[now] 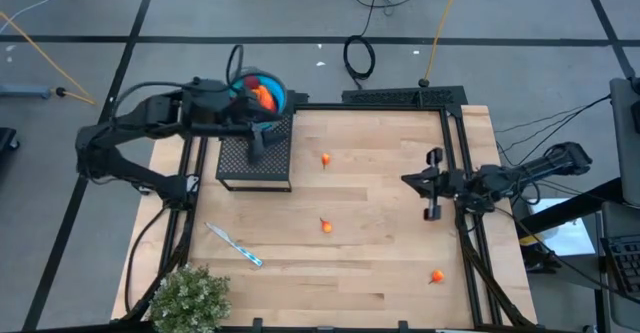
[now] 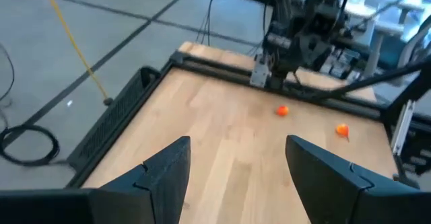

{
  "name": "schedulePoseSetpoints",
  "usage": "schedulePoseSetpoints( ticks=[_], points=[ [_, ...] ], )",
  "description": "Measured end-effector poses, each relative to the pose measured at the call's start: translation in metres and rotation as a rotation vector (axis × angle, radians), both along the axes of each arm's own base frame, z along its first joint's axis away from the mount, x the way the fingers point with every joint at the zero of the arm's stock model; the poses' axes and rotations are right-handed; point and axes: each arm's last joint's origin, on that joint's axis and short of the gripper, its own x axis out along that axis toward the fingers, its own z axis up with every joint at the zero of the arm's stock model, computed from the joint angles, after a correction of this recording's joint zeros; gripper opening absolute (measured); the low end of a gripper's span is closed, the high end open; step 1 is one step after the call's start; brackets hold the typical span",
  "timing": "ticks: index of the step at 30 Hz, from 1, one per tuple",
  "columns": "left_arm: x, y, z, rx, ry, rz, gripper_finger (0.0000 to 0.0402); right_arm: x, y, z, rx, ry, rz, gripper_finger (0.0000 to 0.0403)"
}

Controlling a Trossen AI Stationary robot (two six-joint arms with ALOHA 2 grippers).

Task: Pick & Place Fruit
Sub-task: Put the pear into the blue strainer bowl on the shelf

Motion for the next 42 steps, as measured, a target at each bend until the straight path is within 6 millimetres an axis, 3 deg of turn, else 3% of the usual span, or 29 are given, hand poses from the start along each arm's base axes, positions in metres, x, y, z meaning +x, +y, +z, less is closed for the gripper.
schedulePoseSetpoints(
  ticks=[10, 19, 31, 42],
  points=[
    [-0.027, -0.003, 0.000, 0.034, 0.059, -0.017, 0.0243, 0.041, -0.004, 0.027, -0.065, 0.202, -0.035, 0.0000],
    [-0.056, -0.007, -0.037, 0.013, 0.017, -0.006, 0.0243, 0.079, -0.017, 0.045, -0.091, 0.393, 0.020, 0.0000],
    [-0.110, -0.014, -0.084, -0.003, -0.119, 0.008, 0.0243, 0.127, -0.049, 0.029, -0.047, 0.577, 0.078, 0.0000],
    [-0.141, -0.018, -0.113, 0.015, -0.153, 0.002, 0.0243, 0.172, -0.085, 0.015, 0.052, 0.751, 0.117, 0.0000]
  ],
)
